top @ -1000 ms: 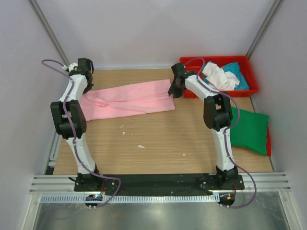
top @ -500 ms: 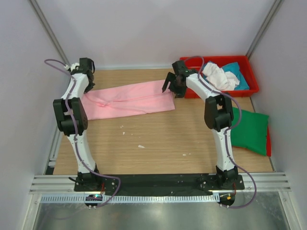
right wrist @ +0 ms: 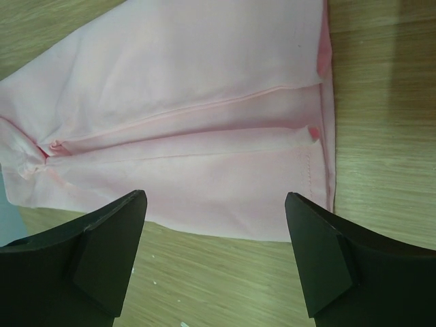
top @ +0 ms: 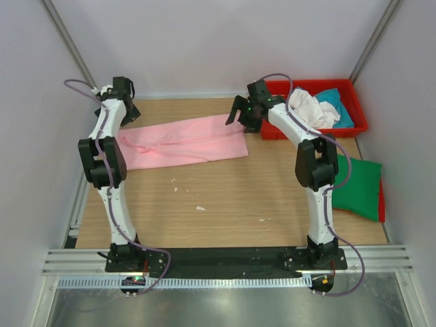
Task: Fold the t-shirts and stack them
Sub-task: Fold the tshirt
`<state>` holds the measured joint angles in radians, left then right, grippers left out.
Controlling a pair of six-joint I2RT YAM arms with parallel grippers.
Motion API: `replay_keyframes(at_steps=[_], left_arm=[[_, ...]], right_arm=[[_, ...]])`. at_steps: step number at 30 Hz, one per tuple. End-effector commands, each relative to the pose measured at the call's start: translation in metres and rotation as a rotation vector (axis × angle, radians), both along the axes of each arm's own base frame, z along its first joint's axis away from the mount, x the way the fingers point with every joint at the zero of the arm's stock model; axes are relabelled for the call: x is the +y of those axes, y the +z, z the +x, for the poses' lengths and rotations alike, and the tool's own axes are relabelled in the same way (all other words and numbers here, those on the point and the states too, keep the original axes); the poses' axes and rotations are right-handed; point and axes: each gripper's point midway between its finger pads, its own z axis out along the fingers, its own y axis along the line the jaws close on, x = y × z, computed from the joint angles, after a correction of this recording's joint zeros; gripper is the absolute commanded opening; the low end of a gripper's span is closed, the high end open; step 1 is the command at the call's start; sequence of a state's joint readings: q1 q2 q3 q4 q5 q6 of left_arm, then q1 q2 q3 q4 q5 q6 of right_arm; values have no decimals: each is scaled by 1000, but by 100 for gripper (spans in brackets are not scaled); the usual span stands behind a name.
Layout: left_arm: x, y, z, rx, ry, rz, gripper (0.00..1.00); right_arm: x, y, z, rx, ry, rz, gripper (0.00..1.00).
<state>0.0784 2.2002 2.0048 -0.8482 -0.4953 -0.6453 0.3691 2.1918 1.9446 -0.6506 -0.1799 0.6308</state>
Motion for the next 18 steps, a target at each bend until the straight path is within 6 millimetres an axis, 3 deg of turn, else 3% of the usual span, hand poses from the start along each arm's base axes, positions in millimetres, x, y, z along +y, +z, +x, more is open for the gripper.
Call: replay_keyframes(at_steps=[1, 5, 6, 8, 9, 12, 18], left_arm=[[-5, 38, -7, -28, -15, -26, 100], [-22, 45, -36, -36, 11, -214, 100], [-29, 22, -56, 15, 32, -276, 100], [-45, 25, -59, -72, 61, -416, 100], [-51, 2, -67, -64, 71, -458, 100], [-62, -9, -67, -101, 91, -539, 100], [-70, -32, -46, -110, 109, -607, 100]], right_arm=[[11, 64, 5, -172, 94, 51, 89], [24, 85, 3, -279, 190, -1, 89], [25, 91, 2, -313, 217, -21, 89], [28, 90, -2, -326, 227, -57, 89], [28, 93, -3, -336, 226, -67, 89], [25, 88, -7, -323, 232, -87, 89], [11, 92, -17, -335, 239, -146, 90]])
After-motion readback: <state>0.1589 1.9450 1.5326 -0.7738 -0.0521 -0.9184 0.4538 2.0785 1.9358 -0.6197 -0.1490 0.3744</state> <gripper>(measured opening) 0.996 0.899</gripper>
